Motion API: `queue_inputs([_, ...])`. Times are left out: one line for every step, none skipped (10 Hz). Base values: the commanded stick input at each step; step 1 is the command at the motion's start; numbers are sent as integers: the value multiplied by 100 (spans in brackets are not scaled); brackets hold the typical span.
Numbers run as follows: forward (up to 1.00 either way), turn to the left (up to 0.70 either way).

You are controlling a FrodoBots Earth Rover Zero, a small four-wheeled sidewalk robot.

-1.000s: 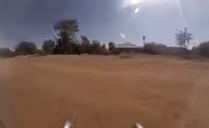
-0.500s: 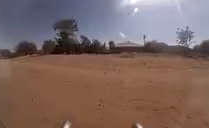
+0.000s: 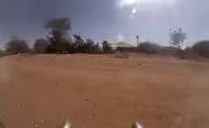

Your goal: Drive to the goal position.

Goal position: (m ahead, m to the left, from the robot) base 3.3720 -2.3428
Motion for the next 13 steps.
queue_inputs([0,-45])
queue_inputs([0,-45])
queue_inputs([0,-45])
queue_inputs([0,-45])
queue_inputs([0,-45])
queue_inputs([0,-45])
queue_inputs([0,-45])
queue_inputs([0,-45])
queue_inputs([0,-45])
queue_inputs([0,-45])
queue_inputs([0,-45])
queue_inputs([0,-45])
queue_inputs([0,-45])
